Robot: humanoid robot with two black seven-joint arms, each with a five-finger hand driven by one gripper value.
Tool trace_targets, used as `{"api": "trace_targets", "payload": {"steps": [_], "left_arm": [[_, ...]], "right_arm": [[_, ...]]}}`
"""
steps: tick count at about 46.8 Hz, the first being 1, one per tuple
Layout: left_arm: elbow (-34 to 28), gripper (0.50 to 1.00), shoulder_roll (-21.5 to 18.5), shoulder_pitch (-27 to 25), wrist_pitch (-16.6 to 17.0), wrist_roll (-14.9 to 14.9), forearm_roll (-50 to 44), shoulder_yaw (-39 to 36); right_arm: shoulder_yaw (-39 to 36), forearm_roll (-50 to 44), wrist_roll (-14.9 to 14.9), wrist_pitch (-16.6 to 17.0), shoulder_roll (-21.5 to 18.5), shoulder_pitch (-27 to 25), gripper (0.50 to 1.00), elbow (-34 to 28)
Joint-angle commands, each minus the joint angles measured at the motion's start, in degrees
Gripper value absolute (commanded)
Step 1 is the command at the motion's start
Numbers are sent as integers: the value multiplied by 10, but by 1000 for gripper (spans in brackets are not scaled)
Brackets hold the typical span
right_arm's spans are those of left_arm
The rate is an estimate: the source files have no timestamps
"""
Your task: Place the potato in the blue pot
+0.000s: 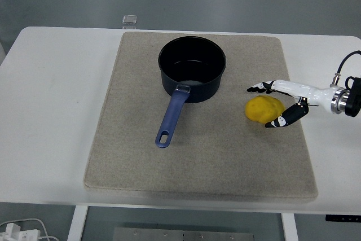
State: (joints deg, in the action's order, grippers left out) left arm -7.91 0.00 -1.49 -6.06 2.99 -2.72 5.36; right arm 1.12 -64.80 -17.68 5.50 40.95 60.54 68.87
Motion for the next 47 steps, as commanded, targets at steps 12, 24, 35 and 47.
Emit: {"api": "trace_targets", "payload": {"steps": [12, 24, 35, 47], "left_arm": [[0, 1000, 0, 0, 0, 0, 0, 0], [0, 1000, 0, 0, 0, 0, 0, 0], [0, 1000, 0, 0, 0, 0, 0, 0], [0, 1000, 0, 0, 0, 0, 0, 0]], "right_arm": [[8, -24, -28, -29, 0, 8, 500, -13], [8, -20, -28, -31, 0, 5, 500, -15], [7, -16, -28, -31, 0, 6, 500, -18], [5, -15, -27, -31, 0, 6, 500, -22]]}}
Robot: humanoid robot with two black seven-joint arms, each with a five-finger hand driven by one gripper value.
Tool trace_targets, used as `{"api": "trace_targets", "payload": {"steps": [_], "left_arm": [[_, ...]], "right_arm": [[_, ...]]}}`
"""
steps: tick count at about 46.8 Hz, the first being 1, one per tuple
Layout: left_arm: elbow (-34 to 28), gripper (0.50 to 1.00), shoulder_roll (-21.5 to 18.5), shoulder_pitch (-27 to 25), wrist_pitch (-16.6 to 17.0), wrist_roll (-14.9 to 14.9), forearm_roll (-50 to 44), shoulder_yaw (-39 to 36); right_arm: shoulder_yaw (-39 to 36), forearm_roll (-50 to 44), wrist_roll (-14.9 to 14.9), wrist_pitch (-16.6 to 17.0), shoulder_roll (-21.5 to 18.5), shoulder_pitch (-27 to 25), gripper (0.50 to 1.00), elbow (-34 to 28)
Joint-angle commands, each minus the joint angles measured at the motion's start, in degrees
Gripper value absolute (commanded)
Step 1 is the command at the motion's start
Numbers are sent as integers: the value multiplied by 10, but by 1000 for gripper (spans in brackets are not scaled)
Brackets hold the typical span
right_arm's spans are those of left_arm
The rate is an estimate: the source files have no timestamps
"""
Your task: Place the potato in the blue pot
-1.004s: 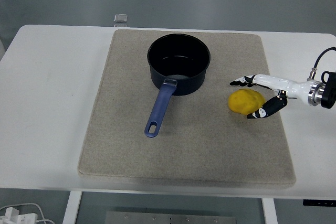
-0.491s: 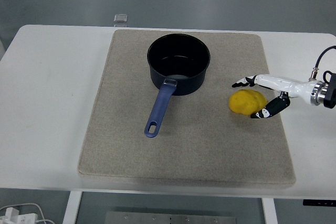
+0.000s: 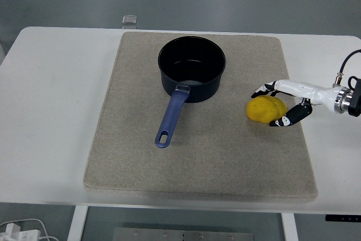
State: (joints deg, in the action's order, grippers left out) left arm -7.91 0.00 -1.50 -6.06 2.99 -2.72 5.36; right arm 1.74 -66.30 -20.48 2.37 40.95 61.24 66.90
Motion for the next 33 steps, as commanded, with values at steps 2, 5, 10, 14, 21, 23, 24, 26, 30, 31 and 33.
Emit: {"api": "trace_targets", "payload": {"steps": [2, 5, 10, 14, 21, 23, 24, 26, 30, 31, 33], "left_arm": [[0, 1000, 0, 0, 0, 0, 0, 0], [0, 1000, 0, 0, 0, 0, 0, 0], [0, 1000, 0, 0, 0, 0, 0, 0], [0, 1000, 0, 0, 0, 0, 0, 0], [0, 1000, 0, 0, 0, 0, 0, 0], [0, 1000, 0, 0, 0, 0, 0, 0], [0, 1000, 0, 0, 0, 0, 0, 0], [0, 1000, 0, 0, 0, 0, 0, 0], [0, 1000, 0, 0, 0, 0, 0, 0], [0, 1000, 0, 0, 0, 0, 0, 0], [0, 1000, 0, 0, 0, 0, 0, 0]], "right_arm": [[-2, 0, 1, 0, 0, -1, 500, -3], [-3, 1, 1, 0, 0, -1, 500, -2], [-5, 1, 1, 0, 0, -1, 500, -2], [-5, 1, 1, 0, 0, -1, 500, -3], [-6, 2, 1, 0, 0, -1, 500, -3], [-6, 2, 1, 0, 0, -1, 500, -3], [-6, 2, 1, 0, 0, -1, 500, -2], [-6, 2, 1, 0, 0, -1, 500, -3], [-7, 2, 1, 0, 1, -1, 500, -3], [-7, 2, 1, 0, 2, 0, 500, -3], [-7, 2, 1, 0, 4, 1, 500, -3]]}}
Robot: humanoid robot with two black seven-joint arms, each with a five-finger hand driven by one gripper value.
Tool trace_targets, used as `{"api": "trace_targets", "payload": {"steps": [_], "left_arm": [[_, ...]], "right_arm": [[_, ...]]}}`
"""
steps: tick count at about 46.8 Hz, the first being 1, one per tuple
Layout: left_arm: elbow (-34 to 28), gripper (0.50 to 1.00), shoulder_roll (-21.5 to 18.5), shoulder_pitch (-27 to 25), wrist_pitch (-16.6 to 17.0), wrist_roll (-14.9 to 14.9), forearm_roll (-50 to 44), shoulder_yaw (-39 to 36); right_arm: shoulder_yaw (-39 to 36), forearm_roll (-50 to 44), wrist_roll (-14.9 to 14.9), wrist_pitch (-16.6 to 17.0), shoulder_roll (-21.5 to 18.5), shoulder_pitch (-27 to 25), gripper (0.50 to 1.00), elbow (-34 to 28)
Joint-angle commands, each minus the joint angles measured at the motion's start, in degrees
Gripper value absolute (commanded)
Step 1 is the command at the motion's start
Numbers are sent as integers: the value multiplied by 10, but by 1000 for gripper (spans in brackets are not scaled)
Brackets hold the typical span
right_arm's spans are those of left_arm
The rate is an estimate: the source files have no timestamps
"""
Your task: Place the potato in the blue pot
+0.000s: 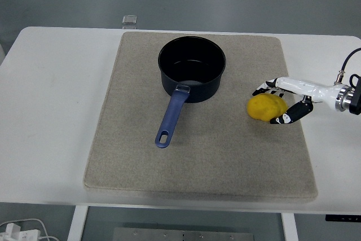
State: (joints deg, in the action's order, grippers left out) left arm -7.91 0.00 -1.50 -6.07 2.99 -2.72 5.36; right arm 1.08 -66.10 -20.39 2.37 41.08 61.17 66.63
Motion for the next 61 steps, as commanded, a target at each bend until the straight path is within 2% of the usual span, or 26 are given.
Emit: {"api": "trace_targets", "payload": {"steps": [1, 11, 18, 24, 30, 44, 55, 61], "left_arm": [[0, 1000, 0, 0, 0, 0, 0, 0], [0, 1000, 0, 0, 0, 0, 0, 0], [0, 1000, 0, 0, 0, 0, 0, 0], [0, 1000, 0, 0, 0, 0, 0, 0], [0, 1000, 0, 0, 0, 0, 0, 0], [0, 1000, 0, 0, 0, 0, 0, 0], [0, 1000, 0, 0, 0, 0, 0, 0], [0, 1000, 0, 0, 0, 0, 0, 0]], "right_arm": [[-1, 0, 0, 0, 3, 3, 500, 0], [1, 44, -3, 8, 20, 44, 500, -19], [0, 61, -4, 26, 38, 76, 500, -45], [-13, 79, -14, 62, 53, 114, 500, -106], [-42, 94, -18, 99, 54, 119, 500, -135], [-49, 95, -13, 105, 43, 141, 500, -135], [-40, 93, -9, 104, -48, 192, 500, -139], [-38, 93, 17, 104, -102, 216, 500, -157]]}}
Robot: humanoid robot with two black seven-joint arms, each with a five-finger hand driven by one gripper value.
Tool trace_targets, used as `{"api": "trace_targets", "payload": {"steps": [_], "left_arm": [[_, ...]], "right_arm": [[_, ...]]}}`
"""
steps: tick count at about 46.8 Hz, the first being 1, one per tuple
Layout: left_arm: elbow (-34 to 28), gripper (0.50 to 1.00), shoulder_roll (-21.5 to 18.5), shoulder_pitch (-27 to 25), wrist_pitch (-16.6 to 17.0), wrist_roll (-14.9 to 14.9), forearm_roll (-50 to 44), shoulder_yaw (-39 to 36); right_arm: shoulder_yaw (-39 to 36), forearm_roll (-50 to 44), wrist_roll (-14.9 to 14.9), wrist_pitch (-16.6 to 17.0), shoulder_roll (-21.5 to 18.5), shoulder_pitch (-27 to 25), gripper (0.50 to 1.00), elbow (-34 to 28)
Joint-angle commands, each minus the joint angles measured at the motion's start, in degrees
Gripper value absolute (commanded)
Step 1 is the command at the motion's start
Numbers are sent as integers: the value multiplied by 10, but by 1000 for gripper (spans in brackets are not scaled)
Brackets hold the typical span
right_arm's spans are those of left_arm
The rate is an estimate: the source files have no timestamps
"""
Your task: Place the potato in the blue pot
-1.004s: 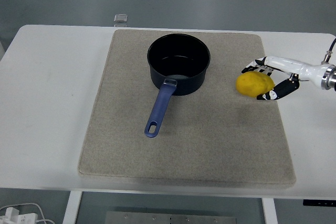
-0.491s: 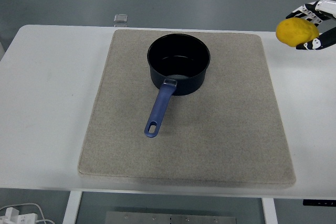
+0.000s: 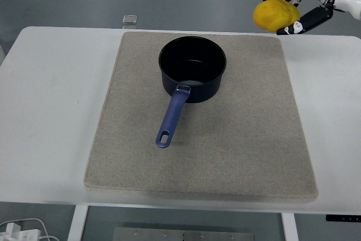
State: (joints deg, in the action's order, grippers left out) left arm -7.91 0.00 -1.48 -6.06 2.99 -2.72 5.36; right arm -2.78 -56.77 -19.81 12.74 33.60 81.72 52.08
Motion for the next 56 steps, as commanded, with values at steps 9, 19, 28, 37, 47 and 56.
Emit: {"api": "trace_targets", "payload": {"steps": [9, 19, 28, 37, 47, 56], "left_arm": [[0, 1000, 0, 0, 0, 0, 0, 0], [0, 1000, 0, 0, 0, 0, 0, 0], [0, 1000, 0, 0, 0, 0, 0, 0], [0, 1000, 0, 0, 0, 0, 0, 0], [0, 1000, 0, -1, 0, 0, 0, 0], [0, 1000, 0, 0, 0, 0, 0, 0]], "right_arm": [[3, 1, 13, 13, -136, 40, 500, -90], [3, 0, 13, 23, -202, 46, 500, -140], [3, -1, 13, 20, -224, 37, 500, -140], [37, -1, 13, 11, -262, 11, 500, -155], [40, -2, 13, 4, -305, -30, 500, -200], [40, -2, 13, 4, -315, -37, 500, -217]]}}
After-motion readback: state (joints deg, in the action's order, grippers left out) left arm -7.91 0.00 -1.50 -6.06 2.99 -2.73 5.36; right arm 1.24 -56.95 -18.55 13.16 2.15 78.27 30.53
